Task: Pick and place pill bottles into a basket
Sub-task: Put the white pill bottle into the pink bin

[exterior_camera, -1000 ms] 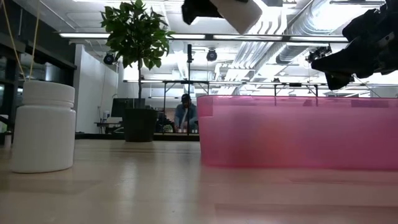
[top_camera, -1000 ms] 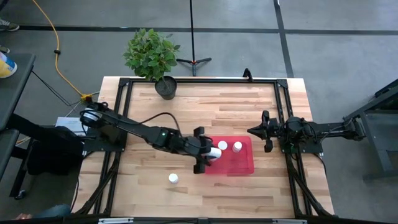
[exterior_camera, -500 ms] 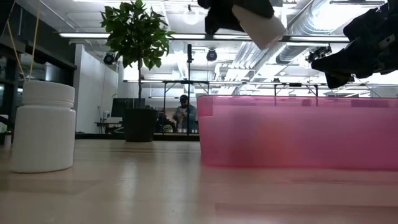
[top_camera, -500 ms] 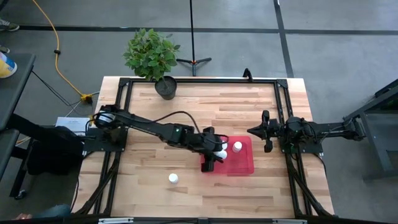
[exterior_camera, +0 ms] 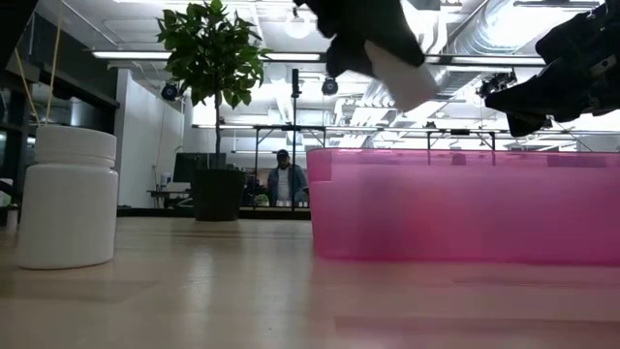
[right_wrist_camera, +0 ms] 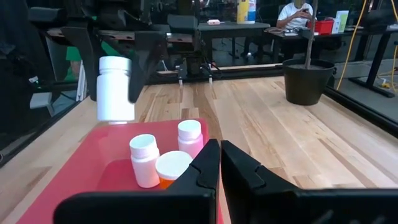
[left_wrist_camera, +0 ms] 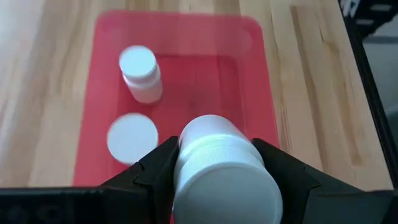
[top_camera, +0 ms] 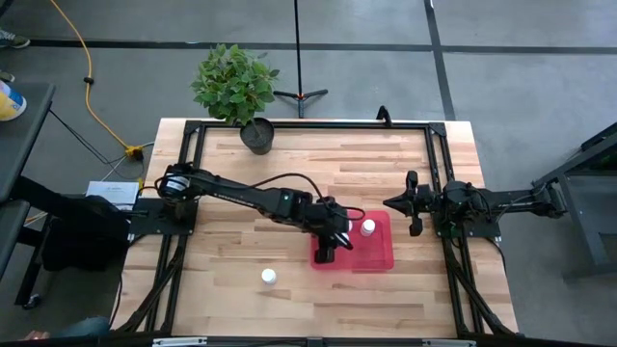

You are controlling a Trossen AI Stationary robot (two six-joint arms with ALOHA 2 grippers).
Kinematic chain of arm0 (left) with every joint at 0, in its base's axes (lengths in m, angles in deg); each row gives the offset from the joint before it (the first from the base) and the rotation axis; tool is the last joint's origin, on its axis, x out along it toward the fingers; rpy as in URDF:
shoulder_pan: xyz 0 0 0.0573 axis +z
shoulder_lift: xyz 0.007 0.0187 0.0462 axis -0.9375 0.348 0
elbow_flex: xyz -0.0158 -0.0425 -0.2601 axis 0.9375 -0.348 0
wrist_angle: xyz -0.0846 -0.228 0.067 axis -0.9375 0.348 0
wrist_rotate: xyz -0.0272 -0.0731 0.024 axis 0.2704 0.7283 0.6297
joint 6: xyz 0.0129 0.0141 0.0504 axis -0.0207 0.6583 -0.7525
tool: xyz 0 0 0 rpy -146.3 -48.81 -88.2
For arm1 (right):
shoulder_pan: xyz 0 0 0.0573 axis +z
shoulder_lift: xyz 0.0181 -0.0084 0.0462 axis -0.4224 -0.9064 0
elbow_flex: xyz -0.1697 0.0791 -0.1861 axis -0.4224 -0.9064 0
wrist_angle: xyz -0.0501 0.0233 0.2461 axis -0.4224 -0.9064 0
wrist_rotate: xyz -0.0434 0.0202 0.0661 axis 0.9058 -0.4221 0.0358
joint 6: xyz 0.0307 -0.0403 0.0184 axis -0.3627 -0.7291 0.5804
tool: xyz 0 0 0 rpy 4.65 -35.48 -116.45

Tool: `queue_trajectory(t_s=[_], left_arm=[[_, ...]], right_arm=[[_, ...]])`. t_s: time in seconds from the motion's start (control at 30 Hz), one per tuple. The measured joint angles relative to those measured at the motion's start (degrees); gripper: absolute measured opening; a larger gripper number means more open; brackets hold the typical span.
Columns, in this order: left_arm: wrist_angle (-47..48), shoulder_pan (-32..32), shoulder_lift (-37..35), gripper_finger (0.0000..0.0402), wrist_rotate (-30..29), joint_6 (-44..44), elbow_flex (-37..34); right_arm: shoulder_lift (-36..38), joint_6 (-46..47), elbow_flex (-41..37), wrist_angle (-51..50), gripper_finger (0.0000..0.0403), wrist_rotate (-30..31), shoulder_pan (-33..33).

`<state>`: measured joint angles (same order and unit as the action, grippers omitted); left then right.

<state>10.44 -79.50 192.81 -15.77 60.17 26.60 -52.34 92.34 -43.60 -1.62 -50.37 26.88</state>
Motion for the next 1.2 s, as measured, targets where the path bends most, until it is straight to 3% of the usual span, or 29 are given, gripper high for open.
queue_trajectory(t_s=[0.23,0.63,1.2], left_arm=[[4.51,-1.8,0.57,0.0221,3.85,1.3,-0.01],[9.14,-5.31,3.7,0.0221,3.87,0.1,-0.13],[6.47,-4.76,8.26,0.0221,3.34,2.85,-0.02]], right_arm=[[0.0,-1.96,0.0,-0.02,0.0002,-0.02,0.01],[0.0,-1.98,0.0,-0.02,0.0001,-0.04,0.0],[-1.89,-1.98,0.0,-0.08,0.0004,-0.24,0.02]])
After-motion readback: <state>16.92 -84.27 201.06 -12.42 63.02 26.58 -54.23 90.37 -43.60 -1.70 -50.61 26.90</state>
